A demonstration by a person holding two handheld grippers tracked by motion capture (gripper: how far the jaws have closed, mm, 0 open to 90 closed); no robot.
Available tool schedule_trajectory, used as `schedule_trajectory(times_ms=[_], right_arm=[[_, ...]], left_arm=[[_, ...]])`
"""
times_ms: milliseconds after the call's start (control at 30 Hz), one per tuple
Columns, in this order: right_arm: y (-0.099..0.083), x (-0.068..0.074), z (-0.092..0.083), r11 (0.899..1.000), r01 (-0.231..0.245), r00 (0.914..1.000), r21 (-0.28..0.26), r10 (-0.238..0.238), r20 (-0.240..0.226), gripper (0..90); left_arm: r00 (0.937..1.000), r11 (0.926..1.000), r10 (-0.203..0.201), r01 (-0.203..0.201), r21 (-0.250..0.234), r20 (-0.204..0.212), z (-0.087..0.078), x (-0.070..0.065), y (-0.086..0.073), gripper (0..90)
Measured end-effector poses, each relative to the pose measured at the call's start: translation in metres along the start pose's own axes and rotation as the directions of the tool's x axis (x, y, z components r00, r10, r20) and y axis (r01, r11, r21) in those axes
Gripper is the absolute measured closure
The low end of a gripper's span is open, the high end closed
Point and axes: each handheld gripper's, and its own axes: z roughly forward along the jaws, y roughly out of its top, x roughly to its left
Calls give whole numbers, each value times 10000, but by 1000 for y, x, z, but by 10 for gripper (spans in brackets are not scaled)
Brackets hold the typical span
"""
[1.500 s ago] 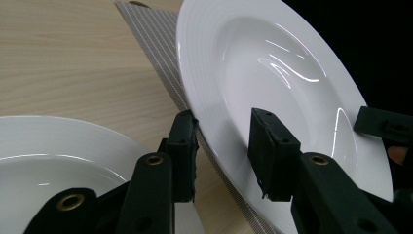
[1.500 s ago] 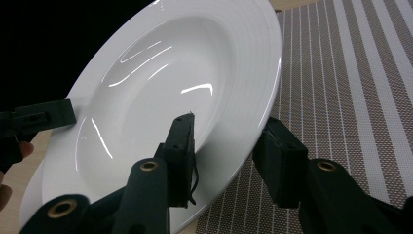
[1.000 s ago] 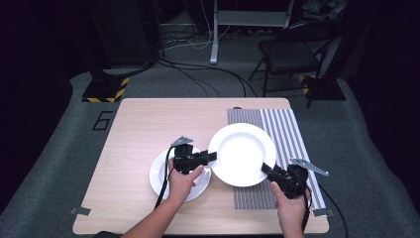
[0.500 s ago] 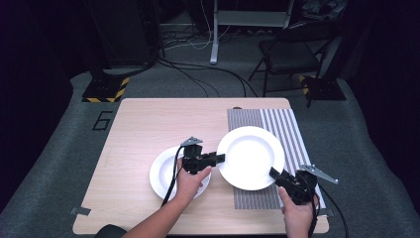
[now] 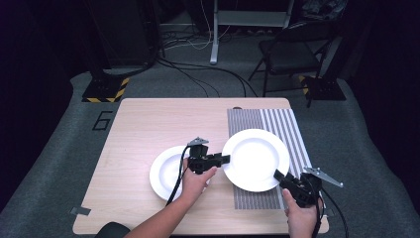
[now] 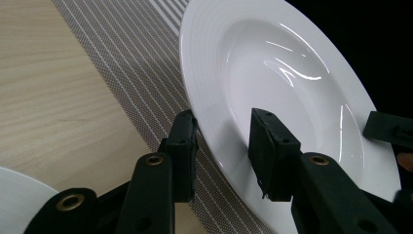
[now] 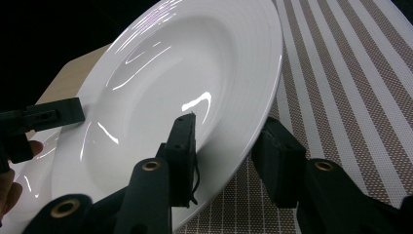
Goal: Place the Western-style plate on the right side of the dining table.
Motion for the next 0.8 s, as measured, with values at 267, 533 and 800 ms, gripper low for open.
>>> schedule_trajectory(times_ms=[267,533,800], right_arm=[[2,-5,0,10000,-16,10000,-62,16,63,614],[9,-8,1,9997,-179,9998,-159,181,98,615],[22,-14,1,9997,-95,9997,-242,101,213,624]], left_arm=[[10000,10000,-58,58,38,-7,5,0,1,637],[10000,10000,-13,13,3,-3,9,-6,10,637],[10000,10000,78,-78,35,4,17,-10,18,637]])
